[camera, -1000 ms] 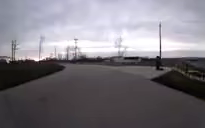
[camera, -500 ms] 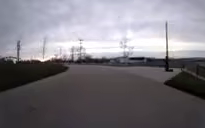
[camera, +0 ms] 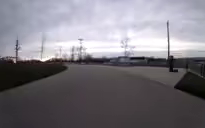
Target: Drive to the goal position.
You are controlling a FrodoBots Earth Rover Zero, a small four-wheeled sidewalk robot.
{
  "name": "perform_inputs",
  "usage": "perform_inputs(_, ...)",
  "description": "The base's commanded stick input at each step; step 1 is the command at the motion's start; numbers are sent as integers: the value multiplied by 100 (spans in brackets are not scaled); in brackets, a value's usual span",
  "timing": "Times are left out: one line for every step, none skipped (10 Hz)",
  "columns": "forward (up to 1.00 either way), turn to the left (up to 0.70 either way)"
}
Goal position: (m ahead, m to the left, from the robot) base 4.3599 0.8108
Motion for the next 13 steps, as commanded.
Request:
perform_inputs(100,0)
perform_inputs(100,0)
perform_inputs(100,0)
perform_inputs(100,0)
perform_inputs(100,0)
perform_inputs(100,0)
perform_inputs(100,0)
perform_inputs(100,0)
perform_inputs(100,0)
perform_inputs(100,4)
perform_inputs(100,16)
perform_inputs(100,37)
perform_inputs(100,36)
